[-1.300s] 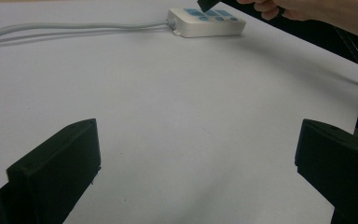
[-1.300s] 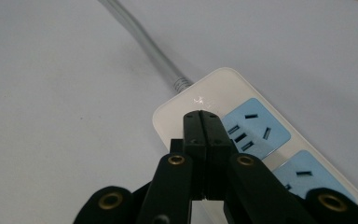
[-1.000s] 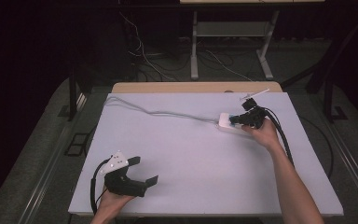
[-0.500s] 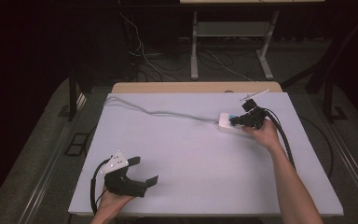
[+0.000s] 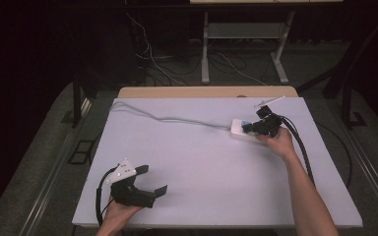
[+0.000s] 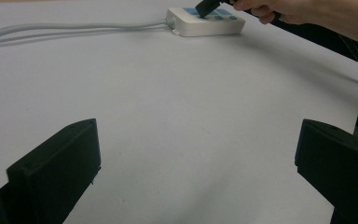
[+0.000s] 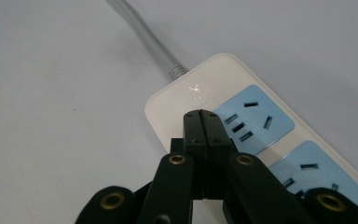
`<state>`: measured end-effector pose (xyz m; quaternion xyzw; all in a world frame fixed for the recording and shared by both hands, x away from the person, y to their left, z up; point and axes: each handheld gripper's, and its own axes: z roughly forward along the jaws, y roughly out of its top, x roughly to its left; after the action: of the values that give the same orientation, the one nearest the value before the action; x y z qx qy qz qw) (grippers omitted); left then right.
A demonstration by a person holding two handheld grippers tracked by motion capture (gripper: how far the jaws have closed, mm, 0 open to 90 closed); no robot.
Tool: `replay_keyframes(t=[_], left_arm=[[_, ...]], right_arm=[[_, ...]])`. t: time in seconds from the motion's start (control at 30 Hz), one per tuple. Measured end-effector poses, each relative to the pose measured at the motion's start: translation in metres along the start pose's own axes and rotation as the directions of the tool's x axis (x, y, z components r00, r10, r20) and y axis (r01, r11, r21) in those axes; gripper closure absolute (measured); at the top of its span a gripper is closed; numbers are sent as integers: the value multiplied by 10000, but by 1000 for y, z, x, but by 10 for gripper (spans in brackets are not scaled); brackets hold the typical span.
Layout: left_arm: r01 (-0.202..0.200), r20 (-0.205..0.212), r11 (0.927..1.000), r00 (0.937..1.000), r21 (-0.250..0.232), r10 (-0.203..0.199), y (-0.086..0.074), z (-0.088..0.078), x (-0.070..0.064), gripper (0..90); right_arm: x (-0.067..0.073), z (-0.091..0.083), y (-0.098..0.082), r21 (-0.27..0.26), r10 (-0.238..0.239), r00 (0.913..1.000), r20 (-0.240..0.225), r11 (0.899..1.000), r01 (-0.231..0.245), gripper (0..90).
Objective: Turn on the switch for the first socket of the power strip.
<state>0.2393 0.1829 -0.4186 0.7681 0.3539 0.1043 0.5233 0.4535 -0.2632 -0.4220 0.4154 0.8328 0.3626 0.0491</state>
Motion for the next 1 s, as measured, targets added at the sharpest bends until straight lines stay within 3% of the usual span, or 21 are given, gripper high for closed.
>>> replay_keyframes(t=[0.37, 0.6, 0.8, 1.0], left_arm=[[-28, 8, 10000, 10000, 8, 28, 0, 0, -1, 0], [-65, -24, 9999, 10000, 77, 65, 0, 0, -1, 0], [-95, -41, 9999, 9999, 127, 95, 0, 0, -1, 0], [-100, -65, 9998, 9999, 159, 101, 0, 0, 0, 0]], right_arm=[[3, 0, 0, 7, -205, 9995, 226, 9998, 204, 900], [0, 0, -9, -667, 80, 9999, 108, 9977, -73, 900], [4, 0, -7, -499, -97, 9993, 359, 9987, 115, 900], [2, 1, -8, -510, 38, 9998, 214, 9987, -27, 900]])
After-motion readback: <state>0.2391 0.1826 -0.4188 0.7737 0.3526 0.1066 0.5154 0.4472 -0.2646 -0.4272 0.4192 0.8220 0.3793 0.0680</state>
